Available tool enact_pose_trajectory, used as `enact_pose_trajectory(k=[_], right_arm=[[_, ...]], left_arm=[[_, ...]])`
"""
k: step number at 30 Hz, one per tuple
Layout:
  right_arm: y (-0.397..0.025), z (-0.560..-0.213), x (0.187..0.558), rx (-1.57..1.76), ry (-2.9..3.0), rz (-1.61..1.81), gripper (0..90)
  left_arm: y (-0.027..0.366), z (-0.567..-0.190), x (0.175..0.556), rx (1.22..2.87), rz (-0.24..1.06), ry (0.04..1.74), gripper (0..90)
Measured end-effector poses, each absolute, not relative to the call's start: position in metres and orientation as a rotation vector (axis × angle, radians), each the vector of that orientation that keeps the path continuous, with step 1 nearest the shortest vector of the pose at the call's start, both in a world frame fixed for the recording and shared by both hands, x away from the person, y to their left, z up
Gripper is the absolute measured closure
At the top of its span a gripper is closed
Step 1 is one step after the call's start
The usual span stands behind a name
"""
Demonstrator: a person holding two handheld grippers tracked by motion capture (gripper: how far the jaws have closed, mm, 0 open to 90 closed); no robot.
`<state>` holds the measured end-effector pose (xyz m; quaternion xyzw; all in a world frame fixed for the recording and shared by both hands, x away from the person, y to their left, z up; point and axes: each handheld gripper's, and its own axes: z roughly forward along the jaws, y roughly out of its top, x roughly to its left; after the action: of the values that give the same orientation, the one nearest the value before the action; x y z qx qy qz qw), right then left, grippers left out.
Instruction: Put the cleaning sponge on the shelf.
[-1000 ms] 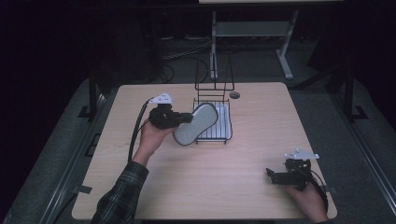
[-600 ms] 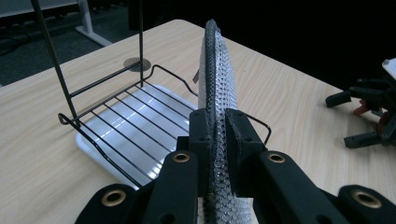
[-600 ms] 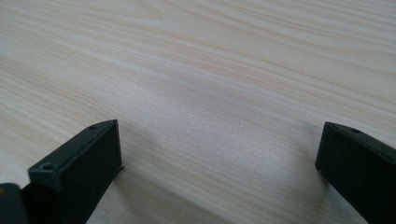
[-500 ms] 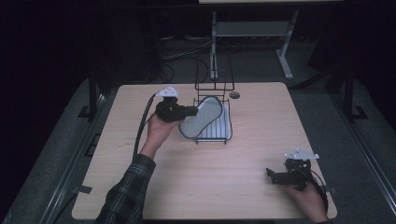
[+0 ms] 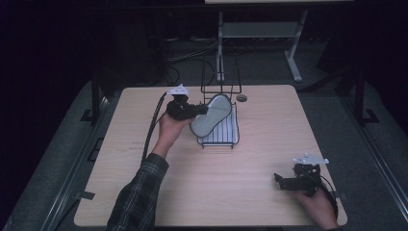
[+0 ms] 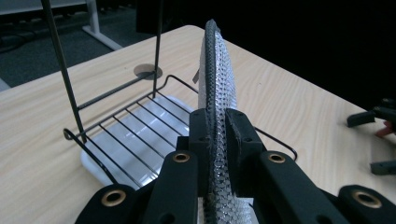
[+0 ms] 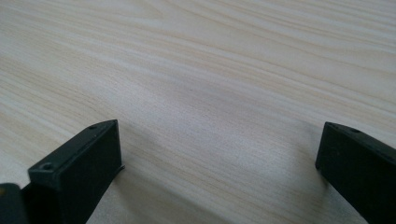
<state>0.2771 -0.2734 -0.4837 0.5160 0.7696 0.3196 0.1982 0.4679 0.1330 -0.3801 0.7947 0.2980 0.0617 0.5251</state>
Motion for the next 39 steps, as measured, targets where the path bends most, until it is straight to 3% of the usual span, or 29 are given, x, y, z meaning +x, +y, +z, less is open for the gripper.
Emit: enact_pose_trajectory(k=[19, 39], right_arm=[[-0.273, -0.484, 0.277, 1.444, 2.153, 0.895, 0.0], [-0.273, -0.484, 0.277, 1.444, 2.153, 0.895, 0.0]], left_arm=[[0.121, -0.400, 0.491, 1.930, 0.121, 0.774, 80.6], [0.116, -0.412, 0.499, 1.956, 0.157, 0.826, 71.2]])
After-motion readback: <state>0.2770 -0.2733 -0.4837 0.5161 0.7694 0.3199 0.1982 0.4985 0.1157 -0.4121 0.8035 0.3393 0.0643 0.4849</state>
